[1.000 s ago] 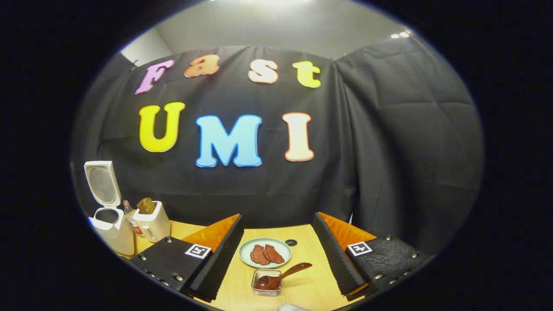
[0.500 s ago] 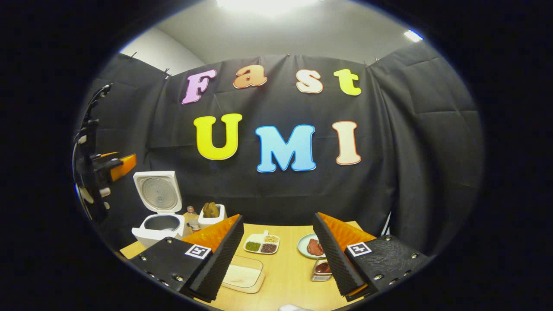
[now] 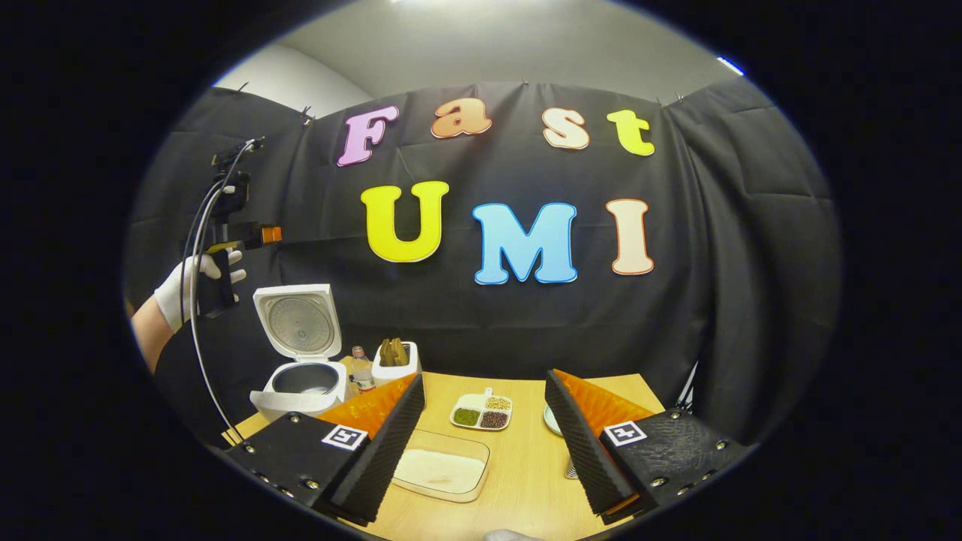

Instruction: Close the left gripper, press the button to open the rice cooker; take a wooden spoon from the chopstick holder with the right hand, scoop a spoonful of rice and pour it into the rice cooker, then put the wooden spoon back into the chopstick holder.

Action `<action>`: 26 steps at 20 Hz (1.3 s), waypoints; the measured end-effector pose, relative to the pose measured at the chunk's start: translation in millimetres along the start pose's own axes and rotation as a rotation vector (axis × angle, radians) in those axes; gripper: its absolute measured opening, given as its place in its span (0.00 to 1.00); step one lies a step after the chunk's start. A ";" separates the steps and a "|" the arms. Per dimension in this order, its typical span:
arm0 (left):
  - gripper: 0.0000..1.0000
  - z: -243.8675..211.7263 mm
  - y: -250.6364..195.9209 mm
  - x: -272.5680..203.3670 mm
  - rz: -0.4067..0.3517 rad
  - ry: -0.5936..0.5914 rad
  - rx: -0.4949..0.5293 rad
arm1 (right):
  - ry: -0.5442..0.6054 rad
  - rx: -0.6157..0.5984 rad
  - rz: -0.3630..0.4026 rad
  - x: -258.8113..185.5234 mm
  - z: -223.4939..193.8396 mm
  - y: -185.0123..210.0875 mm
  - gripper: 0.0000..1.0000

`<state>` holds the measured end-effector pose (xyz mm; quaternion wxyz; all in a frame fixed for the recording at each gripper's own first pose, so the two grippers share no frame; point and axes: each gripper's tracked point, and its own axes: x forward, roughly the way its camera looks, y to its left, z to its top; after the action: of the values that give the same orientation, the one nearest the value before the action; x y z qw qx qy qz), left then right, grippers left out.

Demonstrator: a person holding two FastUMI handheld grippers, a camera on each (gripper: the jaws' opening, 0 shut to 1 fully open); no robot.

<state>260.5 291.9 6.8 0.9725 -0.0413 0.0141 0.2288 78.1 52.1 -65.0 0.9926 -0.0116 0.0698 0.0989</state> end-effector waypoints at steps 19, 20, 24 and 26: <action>0.98 -133.1 7.7 152.4 0.076 0.284 0.056 | 0.156 -0.003 0.040 32.0 -42.4 17.2 0.99; 0.96 -133.5 5.9 153.8 0.073 0.291 0.061 | 0.159 -0.006 0.041 33.6 -45.0 18.9 0.99; 0.95 -136.9 6.6 165.1 0.069 0.308 0.054 | 0.180 0.019 0.050 34.9 -51.4 23.0 0.99; 0.96 -138.5 8.1 162.1 0.073 0.315 0.053 | 0.186 0.021 0.056 34.2 -53.8 24.8 0.99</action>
<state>400.8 359.0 -139.2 0.9500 -0.0504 0.1740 0.2544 99.0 81.0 -123.3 0.9787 -0.0082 0.1631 0.1242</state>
